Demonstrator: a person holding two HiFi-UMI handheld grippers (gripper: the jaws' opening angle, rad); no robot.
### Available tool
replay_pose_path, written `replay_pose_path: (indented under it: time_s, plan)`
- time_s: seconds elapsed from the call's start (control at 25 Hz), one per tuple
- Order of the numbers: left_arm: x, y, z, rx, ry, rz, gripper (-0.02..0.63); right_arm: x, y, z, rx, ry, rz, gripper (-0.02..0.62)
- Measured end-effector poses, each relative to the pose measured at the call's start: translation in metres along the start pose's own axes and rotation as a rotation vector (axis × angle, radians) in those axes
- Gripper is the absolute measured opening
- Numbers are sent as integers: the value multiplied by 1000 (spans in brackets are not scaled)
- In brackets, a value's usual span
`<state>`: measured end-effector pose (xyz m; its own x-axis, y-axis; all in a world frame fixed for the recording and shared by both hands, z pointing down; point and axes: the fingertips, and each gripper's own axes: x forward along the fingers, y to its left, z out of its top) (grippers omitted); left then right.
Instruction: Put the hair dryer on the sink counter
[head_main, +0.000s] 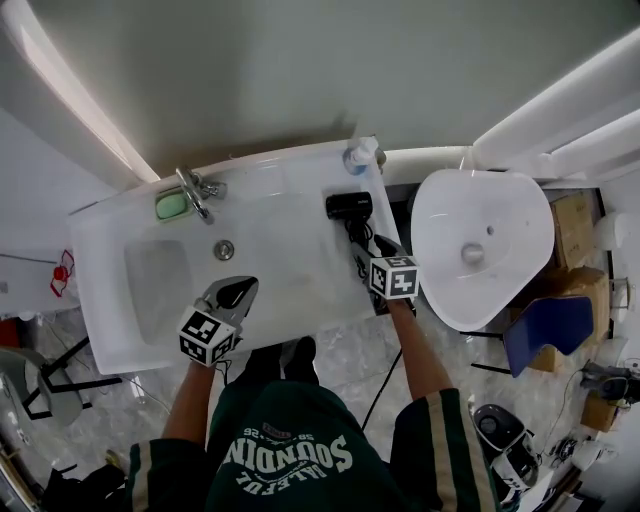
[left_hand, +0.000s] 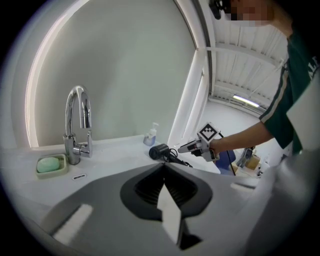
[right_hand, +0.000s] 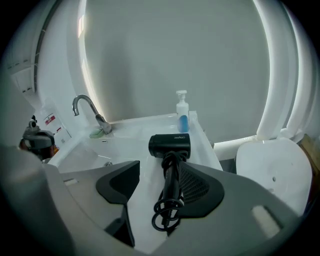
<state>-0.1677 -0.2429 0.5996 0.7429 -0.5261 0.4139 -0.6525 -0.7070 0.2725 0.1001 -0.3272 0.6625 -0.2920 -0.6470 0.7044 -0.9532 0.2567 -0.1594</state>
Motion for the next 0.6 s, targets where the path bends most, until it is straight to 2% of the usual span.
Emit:
replay_pose_path:
  time_s: [0.32, 0.4, 0.6]
  plan:
    - [-13, -10, 14, 39, -29, 29, 52, -39, 45, 15, -28, -109, 96, 242]
    - [-16, -12, 18, 47, -39, 38, 52, -50, 54, 24, -35, -157, 114, 197]
    - [-24, -15, 30, 57, -72, 61, 52, -79, 76, 47, -58, -270, 146, 137]
